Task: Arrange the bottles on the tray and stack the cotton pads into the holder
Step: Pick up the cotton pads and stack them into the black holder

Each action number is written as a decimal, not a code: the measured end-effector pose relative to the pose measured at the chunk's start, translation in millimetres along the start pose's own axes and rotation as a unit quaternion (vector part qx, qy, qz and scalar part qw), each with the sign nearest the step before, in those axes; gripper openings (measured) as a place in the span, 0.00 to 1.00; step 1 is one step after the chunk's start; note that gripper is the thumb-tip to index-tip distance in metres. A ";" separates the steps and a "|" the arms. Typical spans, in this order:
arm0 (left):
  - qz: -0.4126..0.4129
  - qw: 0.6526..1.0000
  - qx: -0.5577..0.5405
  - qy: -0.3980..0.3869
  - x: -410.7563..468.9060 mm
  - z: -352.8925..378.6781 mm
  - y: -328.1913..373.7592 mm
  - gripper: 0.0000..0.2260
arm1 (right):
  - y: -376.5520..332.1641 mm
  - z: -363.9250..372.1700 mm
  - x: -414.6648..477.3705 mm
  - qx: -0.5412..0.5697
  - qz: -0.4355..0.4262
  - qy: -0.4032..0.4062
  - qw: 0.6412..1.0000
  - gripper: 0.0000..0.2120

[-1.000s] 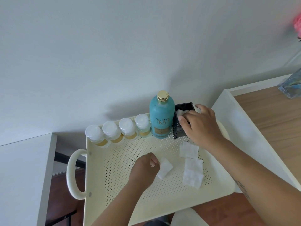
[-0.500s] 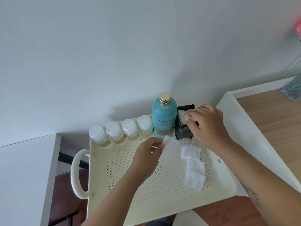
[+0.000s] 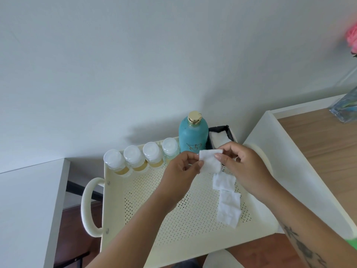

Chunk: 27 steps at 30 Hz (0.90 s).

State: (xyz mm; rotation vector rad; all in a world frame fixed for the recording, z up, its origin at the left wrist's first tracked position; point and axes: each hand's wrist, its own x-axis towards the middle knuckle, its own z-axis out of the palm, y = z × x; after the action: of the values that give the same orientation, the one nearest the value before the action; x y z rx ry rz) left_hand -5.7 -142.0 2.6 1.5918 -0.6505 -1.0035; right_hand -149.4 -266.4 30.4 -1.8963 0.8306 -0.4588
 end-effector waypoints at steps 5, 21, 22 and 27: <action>-0.036 0.998 0.039 0.018 -0.5 5.1 -12.4 0.04 | -0.8 -21.1 24.1 -0.028 0.003 0.065 0.998 0.02; -0.149 0.965 0.216 -0.018 -10.2 49.5 -79.9 0.09 | 13.4 -32.4 80.0 -0.264 -0.002 -0.018 0.964 0.07; -0.157 0.962 0.224 -0.018 -10.6 53.3 -80.7 0.09 | 12.7 -32.0 79.0 -0.285 -0.025 -0.011 0.958 0.06; -0.176 0.942 0.284 -0.004 -11.8 75.5 -83.9 0.09 | 11.4 -35.1 71.8 -0.337 -0.143 0.056 0.929 0.05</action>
State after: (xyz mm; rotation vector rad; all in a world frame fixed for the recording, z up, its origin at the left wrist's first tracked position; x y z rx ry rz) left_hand -84.7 -148.2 -78.8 2.2734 -0.7158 -1.1426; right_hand -125.5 -343.5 33.3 -2.6724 0.8555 -0.5001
